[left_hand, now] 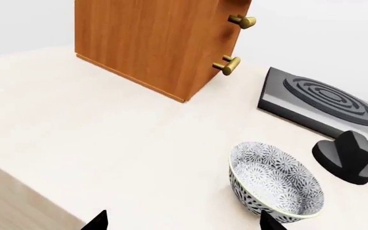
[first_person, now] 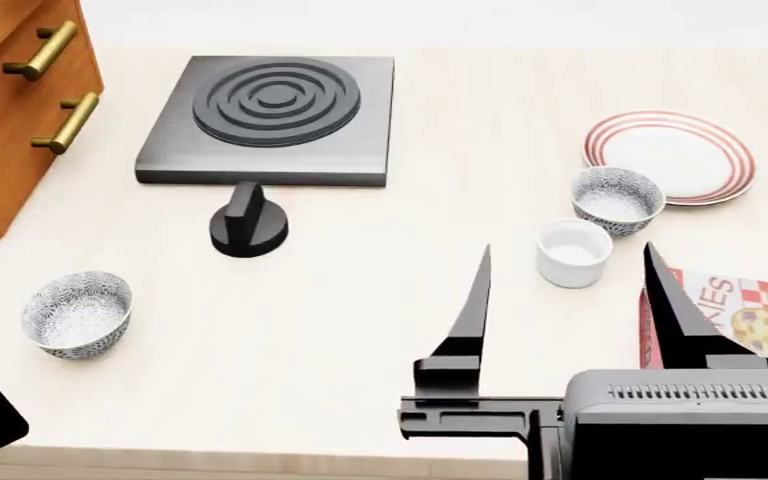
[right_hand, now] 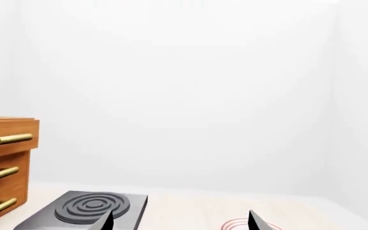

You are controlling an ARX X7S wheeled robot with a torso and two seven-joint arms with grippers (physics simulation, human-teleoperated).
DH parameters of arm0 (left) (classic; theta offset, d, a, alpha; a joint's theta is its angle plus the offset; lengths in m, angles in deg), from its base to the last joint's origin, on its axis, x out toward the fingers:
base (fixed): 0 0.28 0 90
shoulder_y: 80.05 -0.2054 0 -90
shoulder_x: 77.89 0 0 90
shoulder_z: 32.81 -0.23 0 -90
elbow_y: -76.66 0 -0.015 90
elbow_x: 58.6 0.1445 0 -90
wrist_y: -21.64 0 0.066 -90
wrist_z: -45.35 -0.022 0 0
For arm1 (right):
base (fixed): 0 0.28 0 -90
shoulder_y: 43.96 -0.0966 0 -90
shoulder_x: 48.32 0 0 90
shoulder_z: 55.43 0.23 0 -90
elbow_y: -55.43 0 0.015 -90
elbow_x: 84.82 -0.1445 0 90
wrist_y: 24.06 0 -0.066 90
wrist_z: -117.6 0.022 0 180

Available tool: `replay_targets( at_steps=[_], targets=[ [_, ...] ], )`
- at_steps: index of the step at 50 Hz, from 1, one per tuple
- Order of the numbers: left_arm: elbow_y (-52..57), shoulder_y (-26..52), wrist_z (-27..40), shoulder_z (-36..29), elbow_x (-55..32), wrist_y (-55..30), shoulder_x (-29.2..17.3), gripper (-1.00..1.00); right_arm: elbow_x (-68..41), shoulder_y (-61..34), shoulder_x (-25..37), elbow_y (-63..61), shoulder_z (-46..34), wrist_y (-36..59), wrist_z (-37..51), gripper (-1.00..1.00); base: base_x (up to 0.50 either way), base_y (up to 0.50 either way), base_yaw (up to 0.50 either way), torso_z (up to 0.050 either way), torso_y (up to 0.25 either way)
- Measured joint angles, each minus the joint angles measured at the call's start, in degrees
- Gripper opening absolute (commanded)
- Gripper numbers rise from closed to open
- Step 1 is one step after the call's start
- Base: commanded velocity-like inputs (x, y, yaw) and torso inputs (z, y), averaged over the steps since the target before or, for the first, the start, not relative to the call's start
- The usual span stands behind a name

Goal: Pick the akita bowl between the plate and the ramekin and place it on the plate.

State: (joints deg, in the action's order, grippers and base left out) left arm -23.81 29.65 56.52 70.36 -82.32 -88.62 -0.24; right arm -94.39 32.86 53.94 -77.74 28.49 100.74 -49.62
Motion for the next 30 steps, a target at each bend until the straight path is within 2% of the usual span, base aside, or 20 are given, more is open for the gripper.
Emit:
replay_targets(
  at_steps=[30],
  targets=[
    [-0.6,0.0,0.5,-0.6,-0.4,0.6,-0.4,1.00,-2.1,0.3,0.3,-0.6,1.2,-0.5,1.0,1.00,0.00,-0.08,0.00,0.000,0.000]
  ],
)
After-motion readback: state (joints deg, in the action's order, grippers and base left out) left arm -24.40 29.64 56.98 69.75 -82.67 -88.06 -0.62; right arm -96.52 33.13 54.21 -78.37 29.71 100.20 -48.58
